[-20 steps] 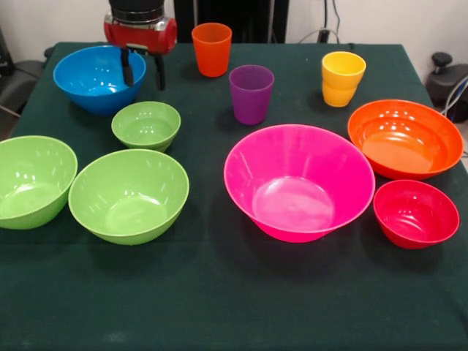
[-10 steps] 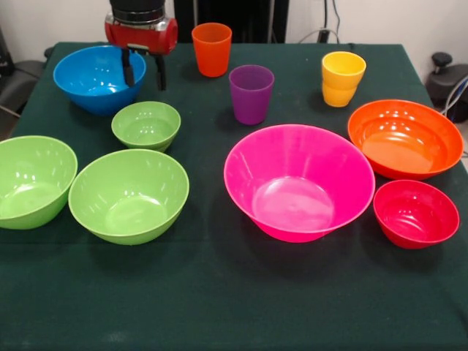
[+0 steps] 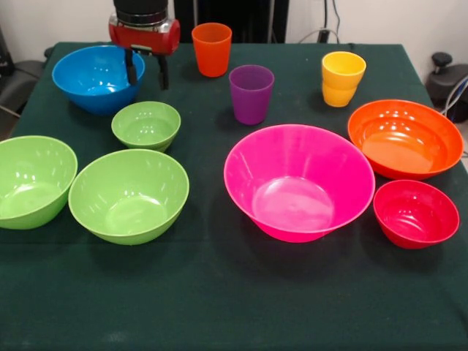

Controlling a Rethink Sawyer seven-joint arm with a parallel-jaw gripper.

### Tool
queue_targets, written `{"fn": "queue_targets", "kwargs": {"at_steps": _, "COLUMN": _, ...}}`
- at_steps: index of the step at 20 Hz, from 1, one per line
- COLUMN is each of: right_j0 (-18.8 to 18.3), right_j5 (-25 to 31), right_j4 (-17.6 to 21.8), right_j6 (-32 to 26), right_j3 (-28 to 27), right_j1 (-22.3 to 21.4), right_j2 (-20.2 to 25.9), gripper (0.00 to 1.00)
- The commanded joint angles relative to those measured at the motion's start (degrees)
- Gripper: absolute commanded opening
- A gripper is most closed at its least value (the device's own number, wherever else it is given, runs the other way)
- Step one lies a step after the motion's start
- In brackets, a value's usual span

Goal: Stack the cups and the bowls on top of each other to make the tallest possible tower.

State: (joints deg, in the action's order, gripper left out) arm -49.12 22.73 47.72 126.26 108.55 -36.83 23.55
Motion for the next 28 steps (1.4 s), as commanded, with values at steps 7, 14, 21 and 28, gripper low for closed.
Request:
{"fn": "queue_targets", "kwargs": {"at_steps": 7, "right_j0": -3.42, "right_j5": -2.14, "right_j4": -1.06, "right_j6": -0.54, "right_j3": 5.67, "right_j1": -1.43, "right_j2": -0.83, "gripper": 1.0}}
{"fn": "queue_targets", "kwargs": {"at_steps": 14, "right_j0": -1.08, "right_j5": -3.78, "right_j4": 1.31, "right_j6": 3.35, "right_j3": 5.02, "right_j1": -0.34, "right_j2": -4.3, "gripper": 1.0}}
{"fn": "queue_targets", "kwargs": {"at_steps": 21, "right_j0": 2.79, "right_j5": -6.29, "right_j4": 1.72, "right_j6": 5.71, "right_j3": -1.43, "right_j1": 6.98, "right_j2": -9.07, "gripper": 1.0}}
{"fn": "queue_targets", "kwargs": {"at_steps": 28, "right_j0": 3.03, "right_j5": -7.94, "right_j4": 1.8, "right_j6": 1.73, "right_j3": -0.05, "right_j1": 6.29, "right_j2": -8.94, "gripper": 1.0}}
